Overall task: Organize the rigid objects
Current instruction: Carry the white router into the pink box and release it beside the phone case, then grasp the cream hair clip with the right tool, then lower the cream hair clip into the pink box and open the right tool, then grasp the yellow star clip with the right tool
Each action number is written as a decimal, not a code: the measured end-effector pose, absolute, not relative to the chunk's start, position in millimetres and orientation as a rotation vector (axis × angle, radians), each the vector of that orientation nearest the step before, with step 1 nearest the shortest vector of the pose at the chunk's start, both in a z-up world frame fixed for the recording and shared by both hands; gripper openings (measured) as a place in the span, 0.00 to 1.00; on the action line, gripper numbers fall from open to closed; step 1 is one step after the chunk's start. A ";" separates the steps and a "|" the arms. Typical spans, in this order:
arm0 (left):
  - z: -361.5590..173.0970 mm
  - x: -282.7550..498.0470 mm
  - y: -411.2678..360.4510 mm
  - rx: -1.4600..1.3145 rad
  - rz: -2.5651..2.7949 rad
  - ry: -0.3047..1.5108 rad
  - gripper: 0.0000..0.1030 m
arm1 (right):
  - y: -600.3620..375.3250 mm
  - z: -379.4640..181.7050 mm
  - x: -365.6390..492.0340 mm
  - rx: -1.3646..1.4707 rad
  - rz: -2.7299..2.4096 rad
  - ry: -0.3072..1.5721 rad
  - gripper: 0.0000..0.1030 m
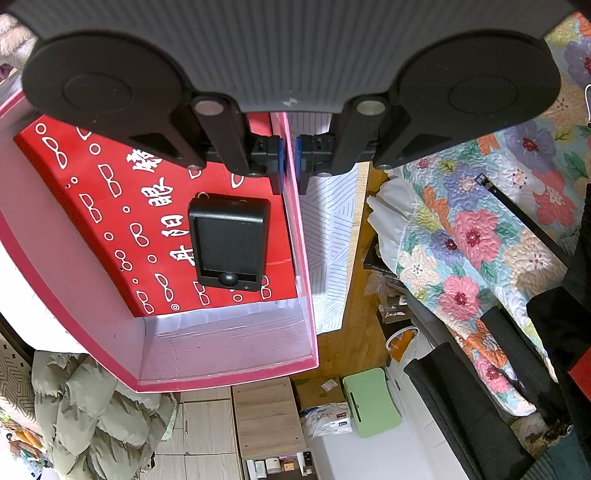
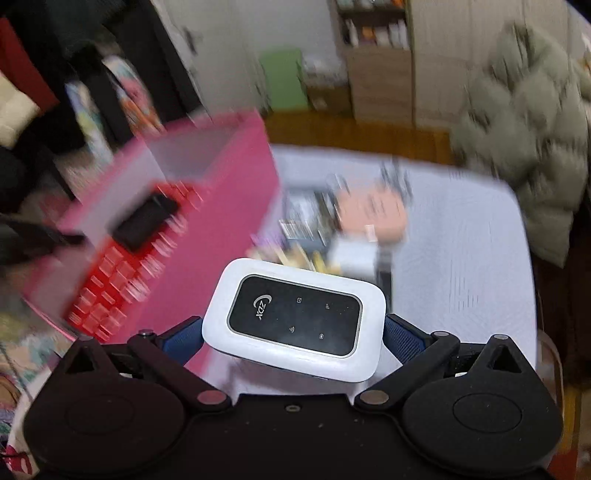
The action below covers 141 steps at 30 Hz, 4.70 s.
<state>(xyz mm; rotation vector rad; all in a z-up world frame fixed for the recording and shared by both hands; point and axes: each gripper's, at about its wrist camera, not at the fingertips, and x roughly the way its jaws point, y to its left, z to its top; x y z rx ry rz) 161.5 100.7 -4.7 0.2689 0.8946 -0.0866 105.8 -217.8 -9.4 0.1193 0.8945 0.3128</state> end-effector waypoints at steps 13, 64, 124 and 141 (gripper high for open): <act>-2.9 164.5 111.0 0.213 -0.126 0.905 0.04 | -86.1 43.2 186.1 -0.150 0.814 0.961 1.00; -3.0 159.7 110.5 0.239 -0.126 0.877 0.04 | -210.6 42.2 154.0 0.210 0.558 0.970 0.78; -4.6 158.9 107.4 0.253 -0.117 0.881 0.04 | -59.3 2.7 249.7 -0.266 0.514 0.909 0.35; -4.6 158.3 106.5 0.248 -0.111 0.872 0.04 | -210.9 18.7 170.5 0.115 0.369 0.956 0.45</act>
